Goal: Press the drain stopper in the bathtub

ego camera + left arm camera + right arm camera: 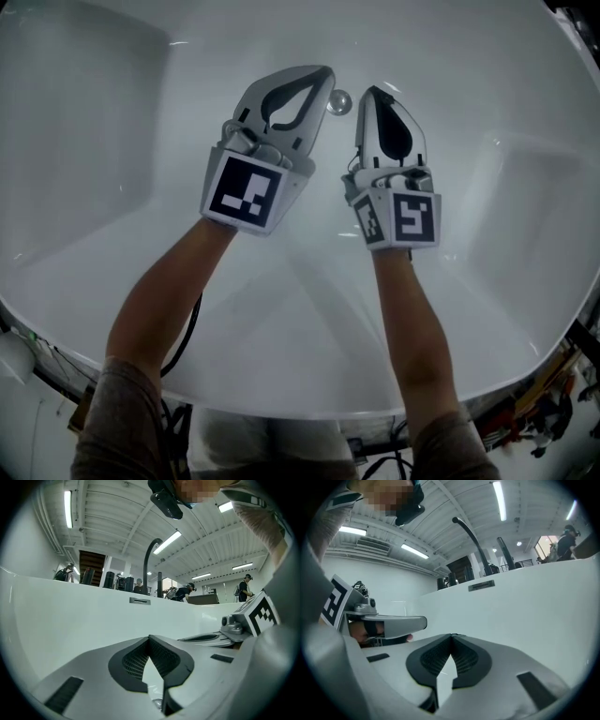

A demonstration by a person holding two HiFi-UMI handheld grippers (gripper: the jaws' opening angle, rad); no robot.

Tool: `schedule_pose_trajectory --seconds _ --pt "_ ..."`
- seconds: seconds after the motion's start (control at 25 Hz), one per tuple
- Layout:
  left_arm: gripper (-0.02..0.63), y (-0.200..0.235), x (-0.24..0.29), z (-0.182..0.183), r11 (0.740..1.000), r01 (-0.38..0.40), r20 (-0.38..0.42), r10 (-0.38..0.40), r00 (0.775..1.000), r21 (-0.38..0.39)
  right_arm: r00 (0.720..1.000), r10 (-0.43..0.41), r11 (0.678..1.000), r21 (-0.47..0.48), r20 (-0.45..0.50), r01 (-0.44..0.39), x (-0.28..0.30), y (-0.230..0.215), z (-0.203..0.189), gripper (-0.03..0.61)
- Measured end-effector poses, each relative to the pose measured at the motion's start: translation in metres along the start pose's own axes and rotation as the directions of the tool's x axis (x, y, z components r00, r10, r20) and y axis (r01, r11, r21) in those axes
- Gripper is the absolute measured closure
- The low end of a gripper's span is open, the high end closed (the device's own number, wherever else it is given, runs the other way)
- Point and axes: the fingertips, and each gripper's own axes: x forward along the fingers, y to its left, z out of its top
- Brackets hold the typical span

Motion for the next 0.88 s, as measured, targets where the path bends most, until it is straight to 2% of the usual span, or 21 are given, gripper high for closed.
schedule_pose_trajectory --seconds 0.24,0.48,0.72,0.88 --pt "0.612 -0.001 0.006 -0.027 1.0 0.011 -0.032 -0.011 0.999 -0.002 0.999 -0.003 1.0 0.011 -0.049 0.004 0.014 -0.009 -0.035 0.58" --pt "0.612 -0.004 0.01 -0.036 1.0 0.002 -0.04 -0.003 0.999 -0.027 0.987 -0.003 1.0 0.024 -0.159 0.007 0.03 -0.022 -0.083 0.58" --pt "0.612 -0.006 0.012 -0.047 0.998 -0.008 -0.045 0.005 0.999 -0.055 0.96 0.001 0.999 0.043 -0.279 0.012 0.045 -0.033 -0.136 0.58" --pt "0.612 -0.004 0.014 -0.052 0.998 -0.013 -0.048 0.01 0.999 -0.057 0.927 0.006 0.998 0.064 -0.374 0.02 0.053 -0.039 -0.174 0.58"
